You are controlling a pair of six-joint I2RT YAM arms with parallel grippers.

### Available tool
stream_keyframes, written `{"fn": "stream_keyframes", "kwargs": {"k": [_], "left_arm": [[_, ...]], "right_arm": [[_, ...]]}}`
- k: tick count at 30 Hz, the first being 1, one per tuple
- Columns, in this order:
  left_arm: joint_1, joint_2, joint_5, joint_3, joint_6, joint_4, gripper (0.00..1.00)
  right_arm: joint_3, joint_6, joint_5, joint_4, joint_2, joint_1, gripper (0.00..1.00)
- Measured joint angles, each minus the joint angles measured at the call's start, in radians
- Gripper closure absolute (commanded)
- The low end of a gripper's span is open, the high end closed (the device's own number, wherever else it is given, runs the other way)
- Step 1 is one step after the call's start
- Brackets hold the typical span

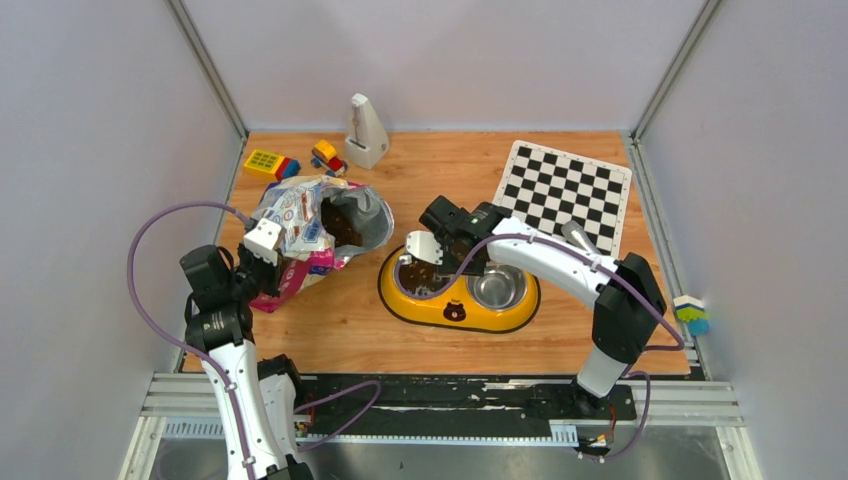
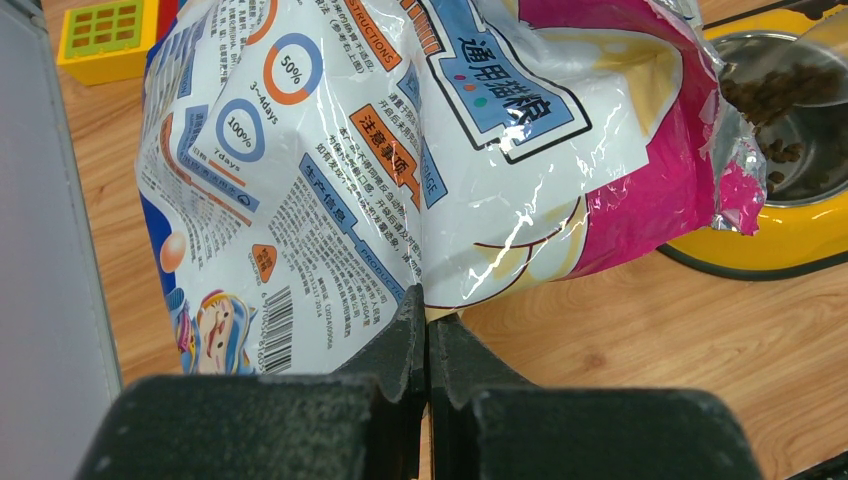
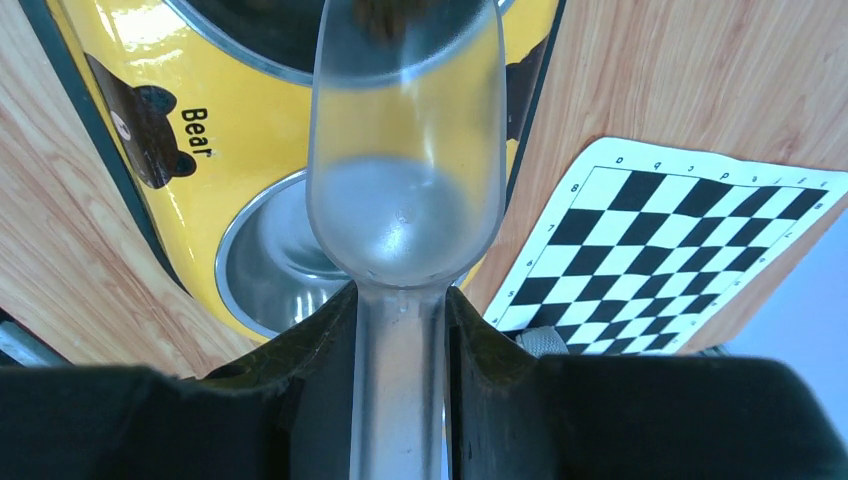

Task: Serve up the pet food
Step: Pour the pet food into the pet food bowl, then collect the pet food from the pet food bag.

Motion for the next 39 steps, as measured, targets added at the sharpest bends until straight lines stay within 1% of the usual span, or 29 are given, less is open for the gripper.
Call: {"fn": "stream_keyframes", "kwargs": {"k": [4,9,13,16,24,29,32,35,39], "left_arm": [[0.000,0.000,0.000,0.000,0.000,0.000,1.00],[0.000,0.000,0.001,0.000,0.000,0.000,1.00],[0.000,0.000,0.008,0.000,0.002,0.000,1.00],[0.000,0.000,0.019,0.000,0.005,0.000,1.00],[0.001,0.000,0.051,0.000,0.036,-0.013,1.00],[0.001,0.000,0.060,0.000,0.058,-0.022,1.00],[0.001,0.000,0.065,0.000,0.068,-0.025,1.00],[0.001,0.000,0.067,0.000,0.071,-0.029,1.00],[0.001,0.002,0.066,0.004,0.071,-0.034,1.00]], "right_arm": [[0.006,-0.011,0.070,-0.033,0.032,0.034,1.00],[0.036,-0.019,0.111,-0.064,0.044,0.055,1.00],[0.099,-0.029,0.117,-0.075,0.043,0.061,1.00],[0.155,-0.045,0.127,-0.053,0.039,0.067,1.00],[0.242,-0.143,0.169,0.135,0.028,0.124,1.00],[0.249,-0.234,0.181,0.316,0.040,0.154,1.00],[0.246,-0.293,0.185,0.422,0.076,0.167,1.00],[0.209,-0.348,0.182,0.533,0.122,0.173,1.00],[0.174,-0.404,0.167,0.631,0.209,0.174,1.00]]}}
